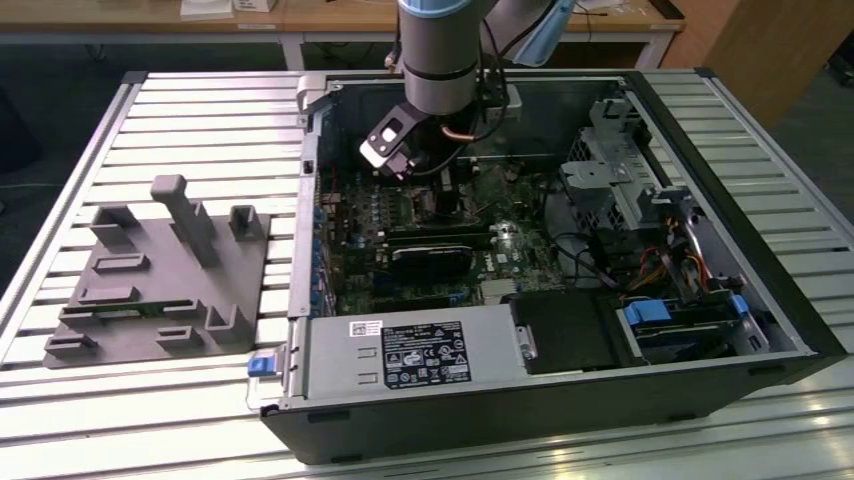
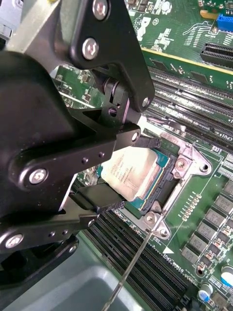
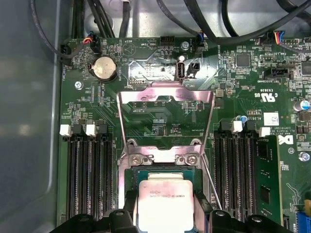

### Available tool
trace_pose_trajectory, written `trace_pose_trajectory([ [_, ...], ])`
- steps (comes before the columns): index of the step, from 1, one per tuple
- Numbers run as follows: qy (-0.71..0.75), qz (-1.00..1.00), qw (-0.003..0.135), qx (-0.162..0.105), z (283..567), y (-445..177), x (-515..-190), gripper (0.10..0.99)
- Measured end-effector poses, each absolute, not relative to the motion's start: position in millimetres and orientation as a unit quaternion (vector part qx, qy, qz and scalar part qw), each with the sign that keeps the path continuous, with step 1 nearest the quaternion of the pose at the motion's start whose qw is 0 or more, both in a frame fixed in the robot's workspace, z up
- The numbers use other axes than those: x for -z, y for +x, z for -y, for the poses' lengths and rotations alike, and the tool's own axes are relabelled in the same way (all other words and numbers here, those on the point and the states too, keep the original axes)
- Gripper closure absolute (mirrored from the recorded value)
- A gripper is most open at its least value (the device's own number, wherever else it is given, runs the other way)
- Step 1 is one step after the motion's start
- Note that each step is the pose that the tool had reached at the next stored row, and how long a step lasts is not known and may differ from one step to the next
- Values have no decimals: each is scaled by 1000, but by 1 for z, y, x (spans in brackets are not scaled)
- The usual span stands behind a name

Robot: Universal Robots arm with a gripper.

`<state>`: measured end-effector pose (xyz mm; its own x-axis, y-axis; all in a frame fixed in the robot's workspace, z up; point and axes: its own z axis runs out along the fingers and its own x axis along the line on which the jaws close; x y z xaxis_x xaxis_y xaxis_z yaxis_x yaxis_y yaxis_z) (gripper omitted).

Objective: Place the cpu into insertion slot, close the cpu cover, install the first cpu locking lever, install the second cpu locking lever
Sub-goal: 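Place the cpu into insertion slot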

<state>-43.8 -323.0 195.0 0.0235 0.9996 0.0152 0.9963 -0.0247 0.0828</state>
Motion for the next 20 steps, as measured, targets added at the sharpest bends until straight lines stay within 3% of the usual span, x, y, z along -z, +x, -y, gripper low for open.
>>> trace_pose_trajectory([
  [13,715,-698,24,-35,323,-44,-193,545],
  [15,715,-698,24,-35,323,-44,-193,537],
  [16,715,-698,24,-35,323,-44,-193,475],
  [20,715,-698,24,-35,323,-44,-193,475],
])
